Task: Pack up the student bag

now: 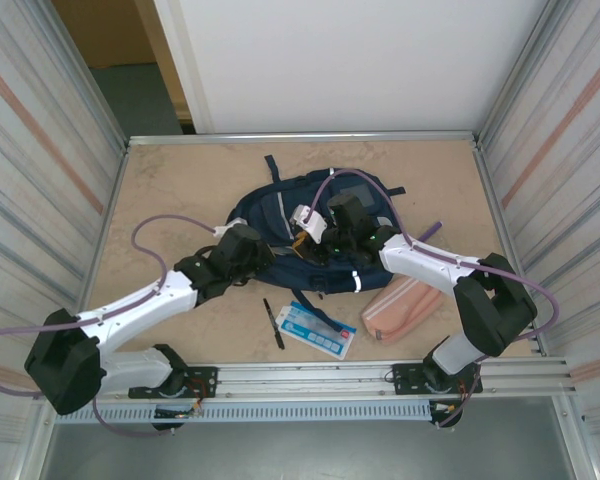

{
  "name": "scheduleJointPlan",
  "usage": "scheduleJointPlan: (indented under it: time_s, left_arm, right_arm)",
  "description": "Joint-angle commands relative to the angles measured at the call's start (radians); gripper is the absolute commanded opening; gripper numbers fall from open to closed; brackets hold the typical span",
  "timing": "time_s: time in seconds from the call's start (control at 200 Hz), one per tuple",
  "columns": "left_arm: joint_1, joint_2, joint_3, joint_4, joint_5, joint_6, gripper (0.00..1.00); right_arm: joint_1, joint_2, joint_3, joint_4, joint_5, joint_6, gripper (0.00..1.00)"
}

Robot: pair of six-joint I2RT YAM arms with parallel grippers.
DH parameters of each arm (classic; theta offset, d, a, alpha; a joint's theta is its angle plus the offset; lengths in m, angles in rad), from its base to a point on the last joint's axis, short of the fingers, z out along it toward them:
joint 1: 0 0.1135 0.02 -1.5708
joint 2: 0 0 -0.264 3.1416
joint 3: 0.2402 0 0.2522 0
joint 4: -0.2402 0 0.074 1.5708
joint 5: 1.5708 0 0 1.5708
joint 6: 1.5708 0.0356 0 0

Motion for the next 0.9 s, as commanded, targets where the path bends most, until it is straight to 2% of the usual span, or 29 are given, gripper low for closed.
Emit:
scheduleJointPlan:
  time_s: [0.0, 0.08, 0.18, 0.286, 0.431, 0.481, 0.511, 0.626, 0.822, 0.897]
  left_arm:
    - [0.042, -0.061, -0.022, -0.04, 0.048, 0.067, 0.12]
    - [0.082, -0.076, -0.031, -0.038, 0.115, 0.116, 0.0]
    - [0.117, -0.071, -0.033, -0.034, 0.194, 0.182, 0.0]
    - [0.12, -0.063, -0.018, -0.063, 0.19, 0.24, 0.0]
    - [0.121, -0.069, -0.024, -0.095, 0.146, 0.254, 0.0]
    - [0.12, -0.076, -0.033, -0.076, 0.173, 0.246, 0.24]
    - [0.12, -0.08, -0.038, -0.059, 0.2, 0.242, 0.3]
    - [0.109, -0.103, -0.054, -0.016, 0.251, 0.204, 0.37]
    - [0.045, -0.093, -0.043, -0.059, 0.099, 0.194, 0.41]
    - [0.043, -0.068, -0.041, -0.047, 0.09, 0.204, 0.42]
  right_arm:
    - [-0.01, -0.024, 0.048, -0.013, -0.034, -0.036, 0.06]
    - [-0.012, -0.027, 0.046, -0.026, -0.041, -0.06, 0.06]
    - [-0.008, -0.031, 0.044, -0.034, -0.049, -0.083, 0.07]
    - [-0.007, -0.029, 0.048, -0.05, -0.04, -0.107, 0.07]
    - [-0.008, -0.033, 0.049, -0.07, -0.026, -0.129, 0.07]
    - [-0.009, -0.033, 0.049, -0.071, -0.026, -0.131, 0.07]
    - [-0.008, -0.033, 0.049, -0.071, -0.028, -0.131, 0.07]
    - [-0.008, -0.029, 0.052, -0.072, -0.03, -0.131, 0.07]
    - [-0.007, -0.026, 0.053, -0.069, -0.038, -0.124, 0.07]
    - [-0.007, -0.026, 0.056, -0.068, -0.044, -0.122, 0.07]
